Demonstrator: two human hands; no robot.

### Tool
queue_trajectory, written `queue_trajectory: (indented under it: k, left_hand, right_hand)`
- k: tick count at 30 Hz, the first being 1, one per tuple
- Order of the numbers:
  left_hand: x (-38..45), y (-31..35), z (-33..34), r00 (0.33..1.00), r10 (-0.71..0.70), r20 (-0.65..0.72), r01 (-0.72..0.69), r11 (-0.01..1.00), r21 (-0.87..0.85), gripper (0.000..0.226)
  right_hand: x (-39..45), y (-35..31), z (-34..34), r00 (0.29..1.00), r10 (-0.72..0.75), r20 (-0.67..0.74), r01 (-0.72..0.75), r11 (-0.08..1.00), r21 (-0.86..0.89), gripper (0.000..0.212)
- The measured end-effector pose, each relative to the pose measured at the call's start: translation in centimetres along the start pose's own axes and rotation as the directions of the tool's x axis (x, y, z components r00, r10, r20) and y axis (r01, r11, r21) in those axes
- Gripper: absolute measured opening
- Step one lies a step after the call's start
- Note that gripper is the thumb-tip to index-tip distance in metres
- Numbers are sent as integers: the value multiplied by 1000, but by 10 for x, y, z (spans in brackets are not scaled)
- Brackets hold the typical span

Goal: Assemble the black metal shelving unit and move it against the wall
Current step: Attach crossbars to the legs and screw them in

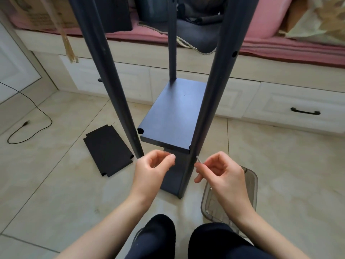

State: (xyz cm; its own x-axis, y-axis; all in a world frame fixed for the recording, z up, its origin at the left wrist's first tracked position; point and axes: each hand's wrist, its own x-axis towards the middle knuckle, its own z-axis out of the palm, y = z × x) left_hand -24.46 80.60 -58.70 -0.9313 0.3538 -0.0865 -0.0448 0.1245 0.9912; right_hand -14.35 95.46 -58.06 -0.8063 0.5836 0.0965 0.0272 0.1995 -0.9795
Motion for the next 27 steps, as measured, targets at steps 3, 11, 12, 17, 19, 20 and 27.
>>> queue_trajectory:
  k: [3, 11, 12, 17, 19, 20, 27]
  left_hand:
    - [8, -4, 8, 948, -212, 235, 261, 945, -200, 33]
    - [17, 0, 31, 920, -187, 345, 323, 859, -396, 57]
    - [17, 0, 32, 921, -189, 339, 324, 856, -404, 57]
    - [18, -2, 35, 920, -209, 333, 352, 816, -460, 51]
    - [18, -2, 36, 912, -200, 358, 364, 797, -482, 48]
    - [18, -2, 36, 910, -194, 368, 365, 796, -483, 45]
    - [22, -2, 33, 905, -200, 375, 363, 824, -435, 36]
  right_hand:
    - [2, -1, 0, 998, 57, -3, -57, 997, 50, 22]
    - [9, -7, 0, 998, 62, 5, -62, 996, 58, 21]
    - [9, -7, 0, 998, 63, 12, -64, 996, 67, 21]
    - [4, -2, 0, 994, 64, 87, -73, 992, 102, 16]
    - [2, -1, -1, 995, 48, 85, -57, 993, 105, 17]
    - [1, 0, -1, 996, 38, 78, -46, 993, 107, 17]
    - [5, -2, -2, 999, 17, 50, -23, 992, 124, 11]
